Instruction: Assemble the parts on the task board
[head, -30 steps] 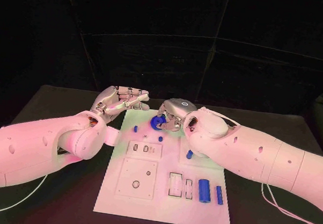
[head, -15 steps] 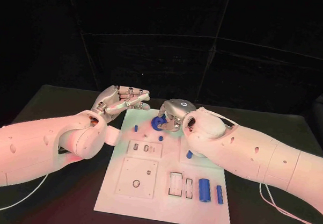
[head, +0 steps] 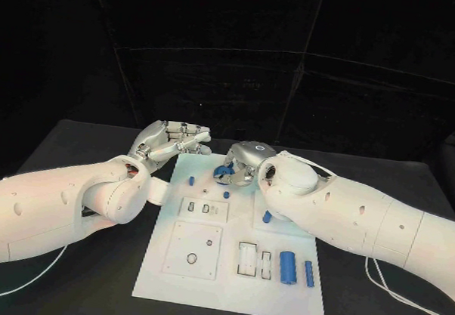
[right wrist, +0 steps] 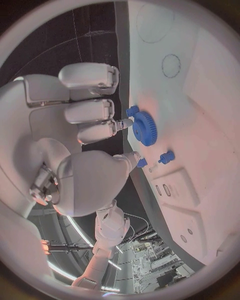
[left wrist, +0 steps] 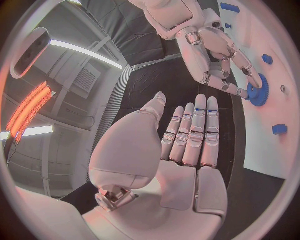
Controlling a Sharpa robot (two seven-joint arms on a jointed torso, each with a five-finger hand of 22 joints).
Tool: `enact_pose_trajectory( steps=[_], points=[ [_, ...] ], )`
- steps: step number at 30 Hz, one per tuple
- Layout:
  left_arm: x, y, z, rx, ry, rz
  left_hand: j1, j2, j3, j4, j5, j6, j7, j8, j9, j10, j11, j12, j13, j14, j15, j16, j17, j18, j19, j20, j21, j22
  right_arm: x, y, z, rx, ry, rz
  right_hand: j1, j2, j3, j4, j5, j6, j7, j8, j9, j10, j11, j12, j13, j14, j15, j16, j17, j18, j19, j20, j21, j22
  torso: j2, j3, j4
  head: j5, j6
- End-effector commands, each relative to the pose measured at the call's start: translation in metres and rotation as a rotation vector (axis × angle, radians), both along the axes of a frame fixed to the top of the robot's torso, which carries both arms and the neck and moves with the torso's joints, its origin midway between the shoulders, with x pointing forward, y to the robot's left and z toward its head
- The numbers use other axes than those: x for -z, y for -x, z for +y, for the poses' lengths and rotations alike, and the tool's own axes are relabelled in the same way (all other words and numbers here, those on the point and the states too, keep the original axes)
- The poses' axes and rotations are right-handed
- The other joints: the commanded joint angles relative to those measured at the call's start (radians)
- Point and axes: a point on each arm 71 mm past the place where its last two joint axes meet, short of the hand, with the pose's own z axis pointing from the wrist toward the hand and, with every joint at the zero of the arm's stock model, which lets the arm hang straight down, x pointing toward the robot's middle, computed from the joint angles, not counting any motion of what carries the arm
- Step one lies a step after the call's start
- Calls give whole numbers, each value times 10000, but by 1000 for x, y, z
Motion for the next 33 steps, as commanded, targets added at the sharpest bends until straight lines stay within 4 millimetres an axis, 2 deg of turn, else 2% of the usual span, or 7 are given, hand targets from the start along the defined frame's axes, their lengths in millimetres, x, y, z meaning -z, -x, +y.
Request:
enact_pose_trajectory(
  steps=[1,8,15,18,21,27,33],
  points=[
    [-2,0,-1,97,46,-30,18,116,1,-54,1,69,-5,-35,-13,69,-11,-60,-16,20,-14,-58,10,133,48,-24,-39,-16,3,-1,-2,17,145,528,-92,33,-154,48,146,77,4,-49,11,67,47,-20,1050,680,32,48,815,-184,18,65,29,686,3,-2,-1,0,-3],
    [-2,0,0,81,35,-20,14,115,0,-61,1,63,3,-45,-15,63,-6,-69,-18,16,-11,-65,11,132,46,-23,-43,-20,3,-2,-8,241,-33,552,-82,88,-229,68,203,104,-2,-45,14,78,42,-4,1069,683,28,56,835,-184,17,63,28,685,4,-3,1,-14,-5],
    [-1,-1,2,22,11,-23,12,114,0,-66,1,59,9,-51,-16,58,-2,-75,-19,14,-10,-69,11,131,45,-22,-45,-22,-13,1,-25,166,-1782,-791,699,330,-439,-271,1027,112,0,-110,4,138,36,69,1157,695,22,82,892,-204,76,54,68,777,-16,19,-21,-12,33],
    [-1,-1,6,-53,-18,-33,12,116,2,-70,1,57,10,-54,-17,57,0,-79,-19,13,-8,-72,11,131,44,-22,-47,-24,-19,5,-40,-132,-2694,-1051,1262,344,-432,-640,660,61,23,-155,-5,109,51,28,1127,701,32,97,934,-209,91,60,77,801,-18,16,-45,-5,57],
    [-2,-2,8,-119,-43,-45,12,116,2,-70,1,57,10,-54,-17,57,0,-79,-19,13,-8,-72,11,131,44,-22,-47,-24,-21,11,-57,-251,-3221,-807,1405,318,-512,-754,329,39,35,-168,-5,82,64,-11,1096,703,46,104,957,-213,99,72,82,818,-31,10,-68,-57,101],
    [-3,-3,11,-170,-63,-65,18,121,7,-80,2,59,6,-57,-16,57,0,-83,-19,12,-7,-76,12,131,43,-21,-49,-26,-20,20,-110,-51,-3874,652,1759,237,-649,-1057,-85,197,-2,-96,23,48,36,-66,1053,689,28,83,915,-211,91,75,75,813,-103,59,-181,-104,150],
    [-2,-3,9,-90,-35,-62,34,138,26,-108,2,81,-12,-58,-12,79,-10,-85,-16,15,-9,-85,15,131,43,-20,-55,-34,-19,22,-158,-88,-4164,1121,2783,176,-589,-1880,-606,382,-46,-45,25,32,-17,-106,1033,684,-18,69,904,-210,80,41,63,802,-161,110,-278,-209,195]
  ],
)
